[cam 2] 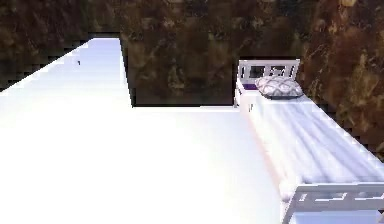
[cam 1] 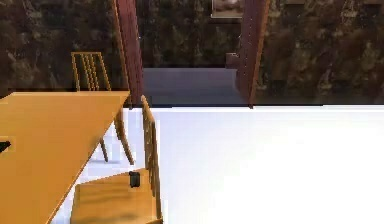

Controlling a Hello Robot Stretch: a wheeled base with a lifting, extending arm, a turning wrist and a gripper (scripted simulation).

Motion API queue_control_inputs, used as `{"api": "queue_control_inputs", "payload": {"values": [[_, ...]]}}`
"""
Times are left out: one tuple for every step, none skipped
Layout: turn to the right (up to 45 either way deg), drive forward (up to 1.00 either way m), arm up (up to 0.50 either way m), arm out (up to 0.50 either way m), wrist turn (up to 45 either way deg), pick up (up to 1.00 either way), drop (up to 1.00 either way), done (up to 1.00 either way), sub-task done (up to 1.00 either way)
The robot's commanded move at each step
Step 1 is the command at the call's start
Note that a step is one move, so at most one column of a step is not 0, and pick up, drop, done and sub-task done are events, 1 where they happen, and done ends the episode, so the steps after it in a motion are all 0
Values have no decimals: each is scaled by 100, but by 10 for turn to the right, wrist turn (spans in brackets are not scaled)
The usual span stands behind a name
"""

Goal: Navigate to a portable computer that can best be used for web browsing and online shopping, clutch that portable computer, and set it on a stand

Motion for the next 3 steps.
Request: {"api": "queue_control_inputs", "payload": {"values": [[-390,0,0,0,0,0,0,0,0],[0,30,0,0,0,0,0,0,0],[-450,0,0,0,0,0,0,0,0]]}}
